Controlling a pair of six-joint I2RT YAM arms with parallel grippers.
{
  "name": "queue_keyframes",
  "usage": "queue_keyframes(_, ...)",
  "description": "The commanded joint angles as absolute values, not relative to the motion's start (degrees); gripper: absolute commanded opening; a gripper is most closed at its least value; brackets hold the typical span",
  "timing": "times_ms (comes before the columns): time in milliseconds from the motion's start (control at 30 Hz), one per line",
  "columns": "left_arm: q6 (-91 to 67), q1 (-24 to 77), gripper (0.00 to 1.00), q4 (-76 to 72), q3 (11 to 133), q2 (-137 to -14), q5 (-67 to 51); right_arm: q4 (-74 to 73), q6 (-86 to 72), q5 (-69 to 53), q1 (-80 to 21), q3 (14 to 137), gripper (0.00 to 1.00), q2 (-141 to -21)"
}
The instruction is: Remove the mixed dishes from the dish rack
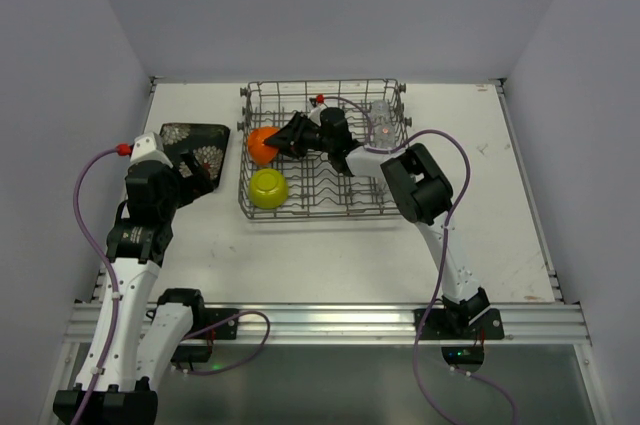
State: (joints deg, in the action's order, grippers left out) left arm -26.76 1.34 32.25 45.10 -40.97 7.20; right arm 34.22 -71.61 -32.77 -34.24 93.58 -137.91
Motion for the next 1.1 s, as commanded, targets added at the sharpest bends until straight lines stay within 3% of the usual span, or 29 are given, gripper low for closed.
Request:
queue_keyframes(0, -25.3, 1.9, 1.0, 29.8, 44.6, -40.5, 6.5, 38.0, -71.8, -33.4, -34.6, 94.7, 0.37, -135.4)
queue_keyframes(400, -25.3, 2.0, 1.0, 29.7, 44.6, -40.8, 6.2, 42.2, -72.7, -33.7, -34.6, 96.4, 0.24, -137.2)
queue_keyframes(467, -25.3, 2.0, 1.0, 29.7, 44.6, -40.8, 6.2, 42.5, -72.9, -33.9, -34.6, 97.1, 0.17, -137.9)
queue_keyframes(633, -25.2, 2.1, 1.0, 29.6, 44.6, -41.0, 6.2, 44.3, -73.0, -33.8, -34.6, 97.6, 0.09, -138.6)
queue_keyframes(667, -25.2, 2.1, 1.0, 29.6, 44.6, -41.0, 6.2, 44.8, -72.9, -33.9, -34.7, 97.5, 0.01, -138.5)
queue_keyframes(1067, -25.2, 2.1, 1.0, 29.6, 44.6, -40.7, 6.5, 48.7, -70.2, -35.2, -34.5, 96.9, 0.0, -134.9)
